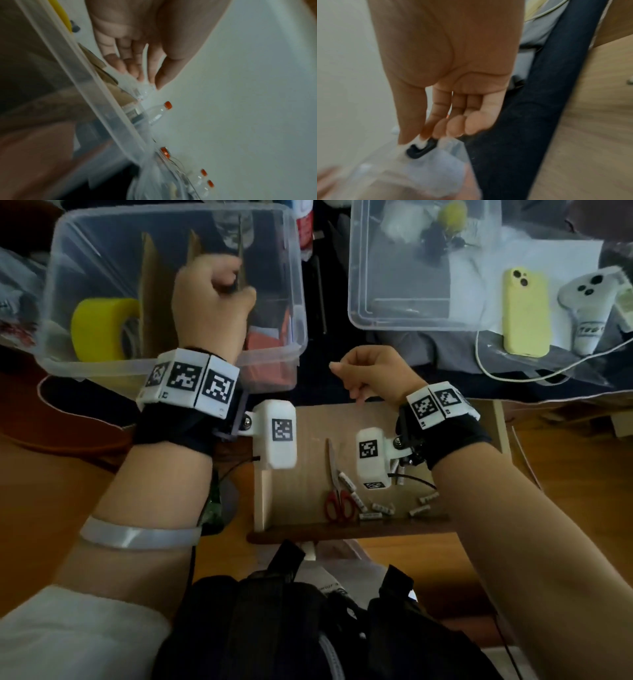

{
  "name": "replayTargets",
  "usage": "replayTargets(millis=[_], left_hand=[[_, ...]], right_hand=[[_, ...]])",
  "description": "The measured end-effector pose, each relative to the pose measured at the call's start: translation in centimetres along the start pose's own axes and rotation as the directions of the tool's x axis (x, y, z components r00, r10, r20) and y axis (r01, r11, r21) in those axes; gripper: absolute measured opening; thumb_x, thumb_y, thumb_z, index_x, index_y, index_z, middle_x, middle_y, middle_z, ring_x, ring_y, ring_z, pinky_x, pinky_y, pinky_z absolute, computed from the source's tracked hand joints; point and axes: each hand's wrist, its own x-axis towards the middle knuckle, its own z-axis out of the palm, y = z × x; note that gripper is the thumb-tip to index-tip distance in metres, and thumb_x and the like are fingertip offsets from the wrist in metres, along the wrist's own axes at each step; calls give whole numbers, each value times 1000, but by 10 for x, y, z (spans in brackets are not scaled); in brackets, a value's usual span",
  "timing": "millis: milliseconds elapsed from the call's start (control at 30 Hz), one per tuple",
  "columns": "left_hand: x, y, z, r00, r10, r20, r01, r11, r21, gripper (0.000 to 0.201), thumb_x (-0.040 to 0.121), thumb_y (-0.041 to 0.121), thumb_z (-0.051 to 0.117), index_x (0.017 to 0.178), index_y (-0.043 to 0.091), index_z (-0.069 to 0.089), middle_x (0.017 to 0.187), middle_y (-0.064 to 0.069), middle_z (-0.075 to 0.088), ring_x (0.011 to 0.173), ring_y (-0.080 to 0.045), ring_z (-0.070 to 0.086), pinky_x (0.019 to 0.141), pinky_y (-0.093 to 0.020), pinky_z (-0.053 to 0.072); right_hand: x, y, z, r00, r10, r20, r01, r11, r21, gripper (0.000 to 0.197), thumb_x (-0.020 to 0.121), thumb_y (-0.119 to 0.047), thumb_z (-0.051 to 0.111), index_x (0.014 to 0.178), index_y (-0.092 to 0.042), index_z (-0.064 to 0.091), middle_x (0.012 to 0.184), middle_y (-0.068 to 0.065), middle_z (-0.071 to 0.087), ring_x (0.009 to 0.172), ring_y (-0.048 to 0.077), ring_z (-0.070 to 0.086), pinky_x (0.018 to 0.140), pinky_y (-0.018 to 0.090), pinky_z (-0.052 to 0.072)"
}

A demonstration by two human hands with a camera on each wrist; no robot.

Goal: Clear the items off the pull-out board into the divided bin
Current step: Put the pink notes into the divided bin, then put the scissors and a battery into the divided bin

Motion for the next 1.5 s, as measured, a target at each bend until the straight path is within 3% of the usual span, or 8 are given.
replayTargets(millis=[133, 367, 533, 733, 867, 1033, 1267, 1500], left_hand=[[-46, 14, 32, 919, 241, 313, -90, 900, -427, 18, 88, 12, 51, 99, 20, 61, 85, 12, 63, 65, 4, 56, 61, -14, 46], [-100, -44, 133, 378, -43, 925, 292, 953, -75, 23, 91, 3, 51, 89, 24, 62, 83, 5, 66, 64, 0, 62, 64, -17, 50], [-115, -123, 188, 480, -556, 678, 522, 803, 288, 28, 89, -1, 50, 116, -2, 59, 83, -8, 58, 59, -12, 49, 55, -20, 43], [-110, -148, 225, 521, -590, 617, 500, 796, 339, 54, 77, 2, 69, 126, 1, 46, 118, -23, 54, 92, -36, 58, 74, -41, 51], [-102, -157, 238, 563, -618, 548, 435, 786, 439, 41, 72, 13, 75, 104, 15, 48, 109, -9, 58, 89, -29, 62, 81, -41, 55], [-107, -158, 232, 738, -547, 396, 176, 722, 669, 37, 88, 12, 53, 124, 6, 45, 113, -10, 54, 95, -28, 55, 82, -34, 41], [-102, -157, 215, 645, -631, 430, 210, 688, 694, 22, 78, 32, 62, 89, 14, 67, 78, -9, 69, 71, -27, 68, 59, -29, 51], [-99, -163, 211, 524, -675, 520, 557, 733, 390, 19, 69, 29, 71, 82, 16, 71, 90, -12, 71, 90, -29, 68, 89, -40, 55]], right_hand=[[-8, 56, -20, 965, 233, 118, -219, 968, -120, 13, 85, -22, 65, 73, -22, 61, 66, -2, 57, 53, 4, 55, 55, 18, 51], [-20, 151, -31, 898, 440, 33, -430, 890, -151, 8, 82, -11, 68, 86, -14, 62, 68, 1, 56, 41, 1, 56, 42, 12, 47], [-20, 197, -29, 815, 578, -38, -577, 807, -127, 24, 78, -9, 71, 100, -12, 65, 86, 10, 65, 57, 11, 63, 48, 20, 52], [-12, 223, -49, 738, 451, -502, -617, 752, -230, 51, 83, -29, 63, 131, -29, 46, 137, 7, 40, 113, 26, 47, 95, 25, 40], [-2, 227, -51, 818, 482, -314, -575, 689, -442, 74, 83, -26, 61, 143, -41, 22, 153, 8, 10, 137, 38, 23, 111, 45, 27], [8, 239, -41, 930, 294, -219, -366, 705, -607, 49, 81, -16, 62, 127, -28, 50, 142, 5, 28, 128, 32, 30, 108, 39, 34], [10, 237, -46, 931, 365, -17, -280, 683, -674, 49, 62, -7, 79, 105, -23, 65, 129, 6, 39, 118, 28, 46, 92, 27, 42], [14, 230, -39, 902, 431, -7, -276, 566, -776, 63, 61, -30, 84, 117, -24, 57, 145, 10, 31, 129, 33, 40, 104, 40, 39]])
